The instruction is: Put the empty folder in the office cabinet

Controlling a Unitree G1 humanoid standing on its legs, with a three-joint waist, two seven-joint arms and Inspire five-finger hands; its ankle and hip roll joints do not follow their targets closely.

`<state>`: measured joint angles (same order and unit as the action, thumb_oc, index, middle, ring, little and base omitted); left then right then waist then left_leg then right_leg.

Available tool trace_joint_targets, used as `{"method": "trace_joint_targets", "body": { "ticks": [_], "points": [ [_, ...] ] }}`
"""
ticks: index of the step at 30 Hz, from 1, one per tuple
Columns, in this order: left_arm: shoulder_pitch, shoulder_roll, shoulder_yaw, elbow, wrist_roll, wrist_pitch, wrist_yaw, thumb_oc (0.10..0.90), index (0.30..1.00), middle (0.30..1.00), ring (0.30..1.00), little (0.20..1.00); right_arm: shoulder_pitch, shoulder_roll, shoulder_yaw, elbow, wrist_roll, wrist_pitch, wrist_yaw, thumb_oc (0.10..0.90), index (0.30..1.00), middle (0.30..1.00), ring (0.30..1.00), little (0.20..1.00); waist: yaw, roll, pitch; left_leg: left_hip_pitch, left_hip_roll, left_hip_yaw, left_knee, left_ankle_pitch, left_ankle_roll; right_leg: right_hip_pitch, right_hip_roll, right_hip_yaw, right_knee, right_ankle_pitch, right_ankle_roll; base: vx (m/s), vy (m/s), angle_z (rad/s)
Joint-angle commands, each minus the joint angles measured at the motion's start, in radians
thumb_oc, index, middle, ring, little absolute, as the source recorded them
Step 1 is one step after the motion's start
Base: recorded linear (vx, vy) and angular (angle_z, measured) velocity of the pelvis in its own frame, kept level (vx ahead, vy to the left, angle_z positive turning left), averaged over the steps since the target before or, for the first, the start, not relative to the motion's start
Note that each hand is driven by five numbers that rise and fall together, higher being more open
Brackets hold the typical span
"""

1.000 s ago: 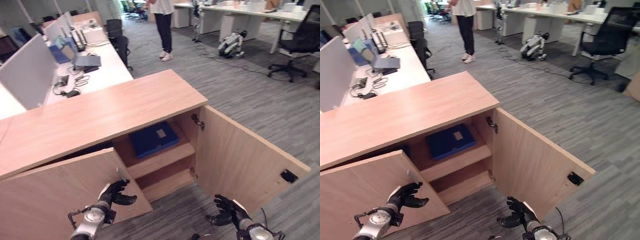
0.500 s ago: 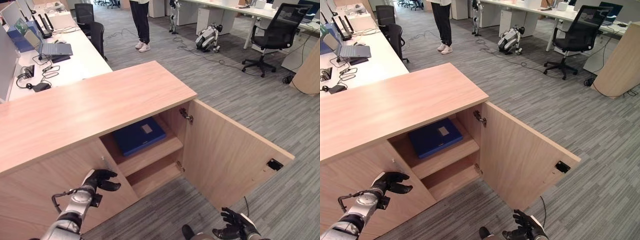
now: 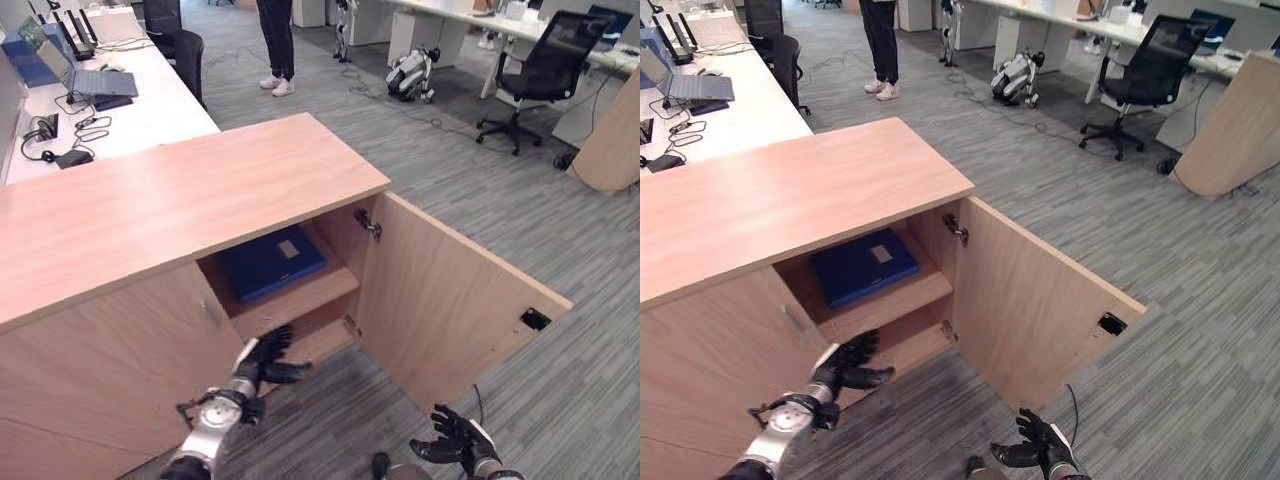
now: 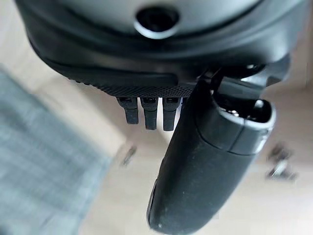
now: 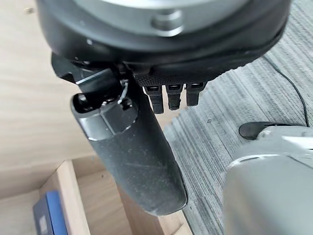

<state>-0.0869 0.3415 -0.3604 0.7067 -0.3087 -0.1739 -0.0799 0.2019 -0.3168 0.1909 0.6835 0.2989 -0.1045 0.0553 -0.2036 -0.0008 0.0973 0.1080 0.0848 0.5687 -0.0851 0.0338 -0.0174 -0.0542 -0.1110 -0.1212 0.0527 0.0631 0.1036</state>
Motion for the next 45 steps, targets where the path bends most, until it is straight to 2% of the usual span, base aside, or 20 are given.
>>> {"method": "trace_joint_targets", "body": {
  "ticks": [1,4,8,11,13,15,17,18,19,21,22,23,25,26,29,34,37,38,39,45],
  "points": [
    [-0.07,-0.002,0.025,-0.015,0.0,-0.078,-0.013,0.8,0.9,0.9,0.9,0.9,-0.043,-0.032,-0.023,-0.011,0.047,-0.061,-0.013,0.8,0.9,0.9,0.9,0.9,-0.013,0.026,-0.007,0.037,-0.043,-0.025,-0.002,-0.07,0.01,0.042,0.007,0.049,0.049,-0.129,0.09,-0.01,-0.076,-0.15],
    [-0.023,-0.019,0.003,0.031,0.029,-0.062,-0.037,0.8,0.9,0.9,0.9,0.9,-0.058,-0.06,-0.017,0.0,0.035,-0.053,-0.006,0.8,0.9,0.9,0.9,0.9,-0.033,0.053,-0.015,0.065,-0.047,0.007,-0.001,-0.07,0.007,0.078,0.017,0.086,0.008,-0.128,0.08,0.02,-0.093,-0.41],
    [0.012,-0.035,0.004,0.077,0.047,-0.056,-0.045,0.8,0.9,0.9,0.9,0.9,-0.062,-0.078,-0.014,0.017,0.026,-0.046,0.0,0.8,0.9,0.9,0.9,0.9,-0.054,0.07,-0.017,0.084,-0.043,0.036,0.019,-0.071,0.002,0.1,0.034,0.13,-0.013,-0.136,0.067,0.02,-0.093,-0.4],
    [0.032,-0.059,0.02,0.152,0.036,-0.05,-0.043,0.8,0.9,0.9,0.9,0.9,-0.067,-0.078,-0.034,0.07,0.07,-0.039,0.003,0.8,0.9,0.9,0.9,0.9,-0.086,0.083,-0.013,0.076,-0.016,0.084,0.106,-0.086,-0.014,0.116,0.057,0.181,-0.016,-0.153,0.046,0.0,-0.176,-0.51],
    [0.037,-0.071,0.02,0.173,0.026,-0.048,-0.045,0.8,0.9,0.9,0.9,0.9,-0.059,-0.078,-0.06,0.082,0.12,-0.043,0.006,0.8,0.9,0.9,0.9,0.9,-0.102,0.075,-0.001,0.048,0.017,0.109,0.196,-0.093,-0.039,0.132,0.06,0.2,-0.025,-0.163,0.032,-0.03,-0.163,-0.47],
    [0.044,-0.071,0.026,0.179,0.018,-0.05,-0.041,0.8,0.9,0.9,0.9,0.9,-0.059,-0.088,-0.061,0.087,0.125,-0.042,0.005,0.8,0.9,0.9,0.9,0.9,-0.101,0.062,0.01,0.023,0.061,0.122,0.299,-0.071,-0.07,0.152,0.07,0.225,-0.049,-0.167,0.014,-0.02,-0.174,-0.41],
    [0.043,-0.078,0.033,0.194,0.002,-0.051,-0.033,0.8,0.9,0.9,0.9,0.9,-0.072,-0.099,-0.057,0.1,0.126,-0.04,-0.004,0.8,0.9,0.9,0.9,0.9,-0.088,0.043,0.019,-0.012,0.08,0.095,0.399,-0.034,-0.103,0.168,0.082,0.256,-0.069,-0.169,-0.004,-0.01,-0.142,-0.6],
    [0.043,-0.078,0.033,0.195,0.002,-0.051,-0.033,0.8,0.9,0.9,0.9,0.9,-0.072,-0.099,-0.057,0.1,0.126,-0.04,-0.004,0.8,0.9,0.9,0.9,0.9,-0.088,0.043,0.019,-0.013,0.082,0.095,0.402,-0.035,-0.104,0.168,0.083,0.256,-0.07,-0.168,-0.004,-0.01,-0.092,-0.67],
    [0.041,-0.08,0.041,0.204,-0.009,-0.052,-0.027,0.8,0.9,0.9,0.9,0.9,-0.082,-0.105,-0.056,0.108,0.132,-0.036,-0.008,0.8,0.9,0.9,0.9,0.9,-0.078,0.034,0.024,-0.031,0.08,0.063,0.423,-0.019,-0.112,0.174,0.087,0.271,-0.079,-0.165,-0.008,-0.03,-0.018,-0.67],
    [0.053,-0.095,0.047,0.217,-0.021,-0.053,-0.023,0.8,0.9,0.9,0.9,0.9,-0.098,-0.11,-0.052,0.124,0.136,-0.037,-0.011,0.8,0.9,0.9,0.9,0.9,-0.062,0.031,0.021,-0.037,0.028,-0.041,0.327,-0.074,-0.073,0.168,0.083,0.302,-0.078,-0.155,0.004,-0.04,0.019,-0.52],
    [0.053,-0.095,0.047,0.218,-0.021,-0.053,-0.023,0.8,0.9,0.9,0.9,0.9,-0.098,-0.11,-0.051,0.124,0.136,-0.037,-0.011,0.8,0.9,0.9,0.9,0.9,-0.06,0.031,0.018,-0.04,0.027,-0.038,0.321,-0.068,-0.073,0.163,0.083,0.305,-0.078,-0.152,0.003,0.01,0.04,-0.26],
    [0.073,-0.099,0.041,0.221,-0.012,-0.048,-0.02,0.8,0.9,0.9,0.9,0.9,-0.111,-0.121,-0.042,0.127,0.119,-0.033,-0.016,0.8,0.9,0.9,0.9,0.9,-0.037,0.038,0.018,-0.048,0.003,-0.141,0.257,-0.09,-0.049,0.159,0.088,0.316,-0.066,-0.151,0.008,0.01,0.023,-0.21],
    [0.078,-0.097,0.039,0.225,-0.005,-0.048,-0.028,0.8,0.9,0.9,0.9,0.9,-0.106,-0.111,-0.05,0.131,0.142,-0.037,-0.007,0.8,0.9,0.9,0.9,0.9,-0.046,0.043,0.01,-0.032,0.0,-0.146,0.211,-0.089,-0.048,0.157,0.095,0.317,-0.067,-0.151,0.009,0.03,0.049,-0.48],
    [0.085,-0.088,0.047,0.241,0.019,-0.048,-0.029,0.8,0.9,0.9,0.9,0.9,-0.102,-0.097,-0.06,0.14,0.156,-0.041,-0.001,0.8,0.9,0.9,0.9,0.9,-0.056,0.053,-0.001,0.01,-0.004,-0.112,0.141,-0.075,-0.045,0.154,0.108,0.313,-0.069,-0.146,0.009,0.04,0.05,-0.54],
    [0.097,-0.08,0.056,0.258,0.039,-0.047,-0.032,0.8,0.9,0.9,0.9,0.9,-0.105,-0.095,-0.067,0.141,0.167,-0.043,-0.002,0.8,0.9,0.9,0.9,0.9,-0.059,0.062,-0.013,0.04,-0.017,-0.099,0.089,-0.062,-0.043,0.153,0.114,0.304,-0.072,-0.143,0.016,0.05,0.053,-0.16],
    [0.102,-0.057,0.079,0.282,0.06,-0.044,-0.031,0.8,0.9,0.9,0.9,0.9,-0.135,-0.092,-0.076,0.146,0.179,-0.051,-0.012,0.8,0.9,0.9,0.9,0.9,-0.045,0.056,-0.011,0.072,-0.028,-0.101,0.027,-0.047,-0.037,0.144,0.108,0.288,-0.067,-0.132,0.03,0.01,0.049,0.04],
    [0.102,-0.024,0.102,0.274,0.076,-0.04,-0.034,0.8,0.9,0.9,0.9,0.9,-0.176,-0.132,-0.104,0.123,0.176,-0.053,-0.02,0.8,0.9,0.9,0.9,0.9,-0.022,0.041,-0.018,0.083,-0.032,-0.107,0.003,-0.045,-0.034,0.139,0.102,0.271,-0.067,-0.127,0.039,0.01,0.027,0.03],
    [0.1,-0.012,0.099,0.283,0.1,-0.039,-0.039,0.8,0.9,0.9,0.9,0.9,-0.204,-0.172,-0.118,0.11,0.173,-0.057,-0.024,0.8,0.9,0.9,0.9,0.9,-0.011,0.033,-0.025,0.083,-0.033,-0.113,-0.002,-0.046,-0.034,0.14,0.097,0.26,-0.07,-0.126,0.042,0.02,0.012,0.14],
    [0.099,-0.012,0.099,0.283,0.1,-0.04,-0.039,0.8,0.9,0.9,0.9,0.9,-0.204,-0.172,-0.118,0.11,0.174,-0.057,-0.024,0.8,0.9,0.9,0.9,0.9,-0.011,0.033,-0.025,0.082,-0.033,-0.114,-0.002,-0.046,-0.034,0.141,0.097,0.259,-0.071,-0.126,0.042,0.02,0.009,0.18],
    [0.093,0.022,0.087,0.274,0.141,-0.036,-0.047,0.8,0.9,0.9,0.9,0.9,-0.323,-0.307,-0.15,0.017,0.163,-0.078,-0.054,0.8,0.9,0.9,0.9,0.9,0.023,0.01,-0.035,0.076,-0.03,-0.134,-0.002,-0.054,-0.032,0.14,0.082,0.229,-0.082,-0.12,0.051,0.0,0.005,0.18]
  ]
}}
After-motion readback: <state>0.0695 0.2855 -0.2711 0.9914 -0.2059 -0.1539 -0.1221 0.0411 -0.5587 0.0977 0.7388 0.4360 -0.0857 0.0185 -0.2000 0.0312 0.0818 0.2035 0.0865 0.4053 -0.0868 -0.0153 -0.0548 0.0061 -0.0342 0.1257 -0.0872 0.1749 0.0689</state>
